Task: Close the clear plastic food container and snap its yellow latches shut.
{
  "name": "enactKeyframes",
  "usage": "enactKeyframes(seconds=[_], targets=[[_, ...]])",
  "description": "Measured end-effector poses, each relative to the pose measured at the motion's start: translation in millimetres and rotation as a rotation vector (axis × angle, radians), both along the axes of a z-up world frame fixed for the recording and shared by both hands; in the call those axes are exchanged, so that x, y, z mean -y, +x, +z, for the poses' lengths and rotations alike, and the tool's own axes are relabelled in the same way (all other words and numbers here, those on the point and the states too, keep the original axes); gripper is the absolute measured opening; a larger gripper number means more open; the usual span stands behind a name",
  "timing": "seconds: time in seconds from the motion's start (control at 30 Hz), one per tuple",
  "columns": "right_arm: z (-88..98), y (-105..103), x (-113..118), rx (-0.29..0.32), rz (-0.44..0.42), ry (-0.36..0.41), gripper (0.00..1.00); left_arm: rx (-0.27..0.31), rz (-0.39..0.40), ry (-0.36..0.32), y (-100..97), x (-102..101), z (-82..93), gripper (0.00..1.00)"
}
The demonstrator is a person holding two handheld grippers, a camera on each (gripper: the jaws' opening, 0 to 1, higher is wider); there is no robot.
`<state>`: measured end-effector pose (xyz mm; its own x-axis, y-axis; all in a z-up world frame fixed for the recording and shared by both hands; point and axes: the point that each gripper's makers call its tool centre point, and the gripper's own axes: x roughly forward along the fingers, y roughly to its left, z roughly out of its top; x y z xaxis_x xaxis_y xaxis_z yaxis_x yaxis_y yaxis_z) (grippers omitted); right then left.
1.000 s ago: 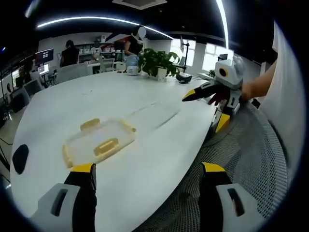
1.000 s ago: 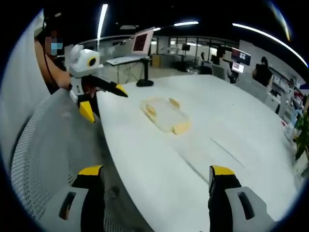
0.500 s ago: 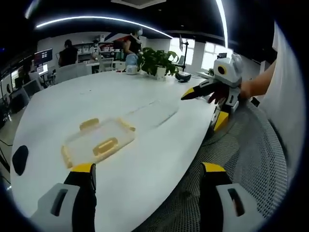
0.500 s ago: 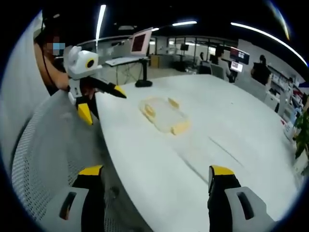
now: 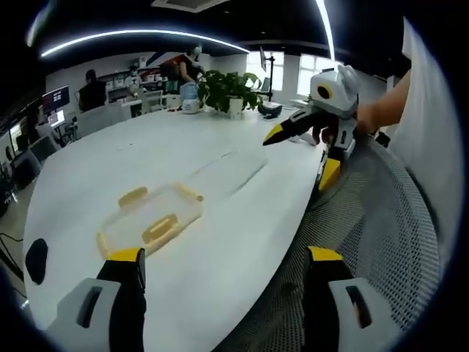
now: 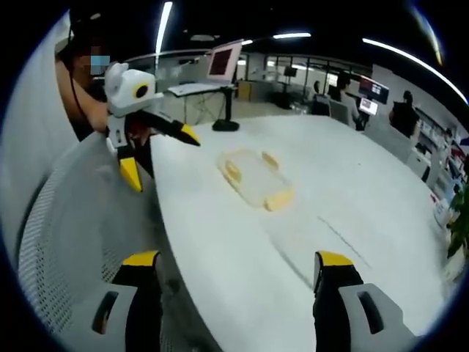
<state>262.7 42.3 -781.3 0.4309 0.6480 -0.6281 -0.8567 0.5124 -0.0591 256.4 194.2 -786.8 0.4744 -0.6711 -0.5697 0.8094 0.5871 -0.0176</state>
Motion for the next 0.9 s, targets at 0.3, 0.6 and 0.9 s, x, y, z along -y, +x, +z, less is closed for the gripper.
enactKeyframes(seconds=[0.3,0.6,0.9], targets=[[-4.8,4,-6,-0.023,0.029,-0.040,0.85,0.019,-0.006,0.011,15.2,-8,1.7,0.89],[-8.2,16,-12,-0.024,0.051,-0.067,0.79,-0.027,0.008,-0.026,29.6,-12,-3.5,0.88],[-6.7,29,-21,-0.022,0.075,-0.075,0.76,-0.038,-0.014,0.016,40.0,-20,-10.9,0.83]])
